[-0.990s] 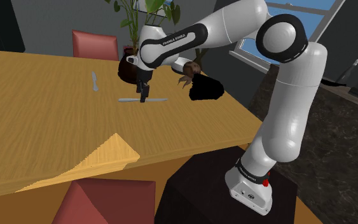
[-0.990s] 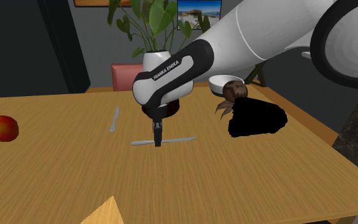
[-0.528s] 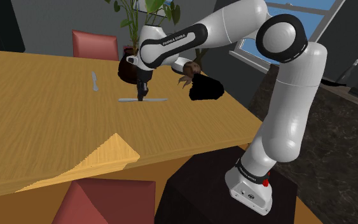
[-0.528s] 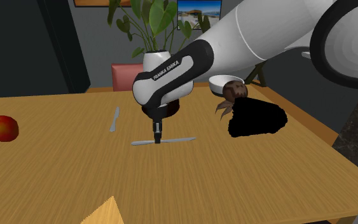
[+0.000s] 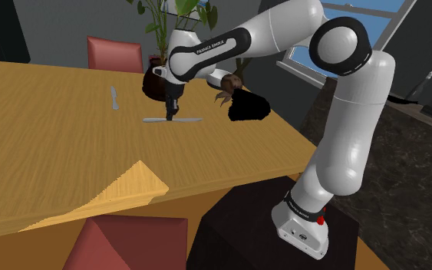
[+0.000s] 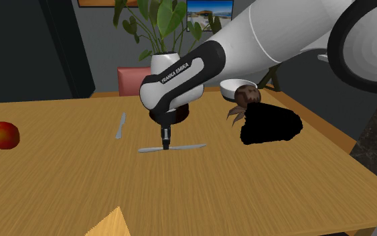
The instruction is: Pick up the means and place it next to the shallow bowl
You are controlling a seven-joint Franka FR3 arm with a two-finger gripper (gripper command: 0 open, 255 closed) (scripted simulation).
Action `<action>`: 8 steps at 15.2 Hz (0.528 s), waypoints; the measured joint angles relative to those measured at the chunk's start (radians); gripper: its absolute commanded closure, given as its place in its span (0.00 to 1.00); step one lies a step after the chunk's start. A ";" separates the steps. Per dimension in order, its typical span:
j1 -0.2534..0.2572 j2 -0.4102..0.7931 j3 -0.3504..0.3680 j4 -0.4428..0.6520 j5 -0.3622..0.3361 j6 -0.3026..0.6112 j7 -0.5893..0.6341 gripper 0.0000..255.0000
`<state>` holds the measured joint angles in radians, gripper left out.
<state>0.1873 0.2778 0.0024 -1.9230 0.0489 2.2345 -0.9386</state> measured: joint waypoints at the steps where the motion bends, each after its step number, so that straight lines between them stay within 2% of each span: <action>1: 0.001 -0.004 0.000 0.005 0.000 -0.009 0.002 1.00; 8: 0.000 -0.043 -0.001 0.044 -0.003 -0.086 0.004 1.00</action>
<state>0.1874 0.2349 0.0016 -1.8792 0.0463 2.1484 -0.9343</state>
